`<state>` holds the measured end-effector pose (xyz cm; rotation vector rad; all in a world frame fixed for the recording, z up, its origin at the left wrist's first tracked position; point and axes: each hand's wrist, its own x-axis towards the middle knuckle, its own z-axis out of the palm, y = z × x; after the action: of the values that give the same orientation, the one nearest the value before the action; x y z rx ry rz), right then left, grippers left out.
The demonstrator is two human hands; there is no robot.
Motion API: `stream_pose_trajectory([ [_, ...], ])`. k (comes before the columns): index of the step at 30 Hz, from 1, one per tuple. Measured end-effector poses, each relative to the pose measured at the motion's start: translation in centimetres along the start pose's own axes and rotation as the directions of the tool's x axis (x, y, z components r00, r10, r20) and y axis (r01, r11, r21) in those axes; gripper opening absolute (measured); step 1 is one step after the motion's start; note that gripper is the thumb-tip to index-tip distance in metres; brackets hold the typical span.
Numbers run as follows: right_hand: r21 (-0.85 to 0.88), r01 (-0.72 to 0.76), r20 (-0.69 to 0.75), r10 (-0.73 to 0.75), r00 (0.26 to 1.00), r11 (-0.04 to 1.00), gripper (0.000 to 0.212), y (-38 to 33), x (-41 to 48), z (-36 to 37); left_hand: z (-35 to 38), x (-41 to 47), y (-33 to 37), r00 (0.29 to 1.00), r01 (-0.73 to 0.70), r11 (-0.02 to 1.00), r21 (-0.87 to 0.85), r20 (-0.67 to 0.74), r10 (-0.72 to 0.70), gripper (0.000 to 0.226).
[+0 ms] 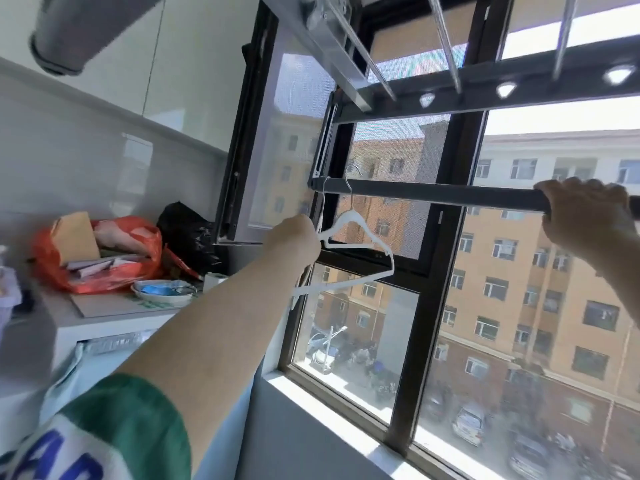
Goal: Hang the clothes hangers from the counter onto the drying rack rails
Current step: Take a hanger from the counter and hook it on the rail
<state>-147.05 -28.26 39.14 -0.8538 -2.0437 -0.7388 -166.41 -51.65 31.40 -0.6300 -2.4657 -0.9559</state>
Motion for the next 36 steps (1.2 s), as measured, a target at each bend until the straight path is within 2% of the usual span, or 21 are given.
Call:
stream_pose_trajectory([
  [6, 0.050, 0.018, -0.062, -0.015, 0.998, 0.999, 0.042, 0.9, -0.4, 0.0, -0.2, 0.8, -0.4, 0.999, 0.044, 0.999, 0.022, -0.007, -0.044, 0.020],
  [16, 0.062, 0.025, -0.063, -0.021, 0.998, 0.998, 0.043, 1.2, -0.7, -0.1, 1.4, 2.5, -1.5, 0.993, 0.118, 0.992, -0.037, 0.027, -0.117, 0.019],
  [22, 0.042, 0.023, -0.050, -0.021, 0.999, 0.999, 0.043, 1.4, -1.0, -0.5, 2.1, 3.0, -1.6, 0.997, 0.078, 0.996, -0.049, 0.009, -0.078, 0.021],
  [36, 0.060, 0.018, -0.014, -0.018, 1.000, 0.998, 0.047, 1.2, -0.8, -0.2, 2.5, 3.5, -2.1, 0.994, 0.104, 0.992, -0.070, 0.023, -0.102, 0.020],
])
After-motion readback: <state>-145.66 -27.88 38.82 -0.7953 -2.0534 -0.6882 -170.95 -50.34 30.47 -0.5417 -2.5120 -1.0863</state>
